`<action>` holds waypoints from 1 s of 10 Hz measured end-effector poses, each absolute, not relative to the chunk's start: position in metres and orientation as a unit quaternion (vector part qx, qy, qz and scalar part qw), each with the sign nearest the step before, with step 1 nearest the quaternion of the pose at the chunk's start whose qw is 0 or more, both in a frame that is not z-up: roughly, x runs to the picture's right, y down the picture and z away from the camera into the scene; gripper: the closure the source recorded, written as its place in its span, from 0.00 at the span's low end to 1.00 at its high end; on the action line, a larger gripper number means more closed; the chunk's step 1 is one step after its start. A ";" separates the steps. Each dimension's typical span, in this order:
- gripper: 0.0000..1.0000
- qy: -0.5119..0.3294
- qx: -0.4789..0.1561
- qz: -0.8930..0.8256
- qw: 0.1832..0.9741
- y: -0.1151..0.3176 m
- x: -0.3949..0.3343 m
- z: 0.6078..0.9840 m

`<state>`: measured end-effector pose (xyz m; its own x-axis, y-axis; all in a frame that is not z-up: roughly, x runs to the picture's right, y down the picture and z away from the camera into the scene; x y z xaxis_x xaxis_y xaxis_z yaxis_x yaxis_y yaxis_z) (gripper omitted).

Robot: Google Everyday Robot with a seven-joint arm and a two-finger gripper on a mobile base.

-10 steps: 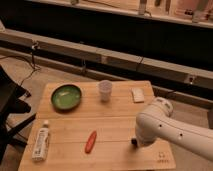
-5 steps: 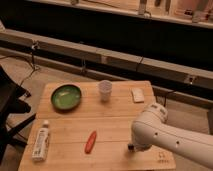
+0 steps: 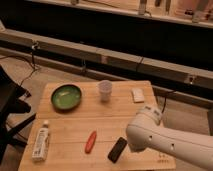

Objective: Knock the eraser over

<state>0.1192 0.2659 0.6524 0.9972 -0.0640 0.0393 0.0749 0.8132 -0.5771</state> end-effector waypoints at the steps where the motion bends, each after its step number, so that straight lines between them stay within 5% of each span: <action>1: 0.99 -0.009 -0.303 -0.038 0.952 0.266 0.117 0.652; 10: 0.99 -0.022 -0.295 -0.058 0.953 0.274 0.068 0.647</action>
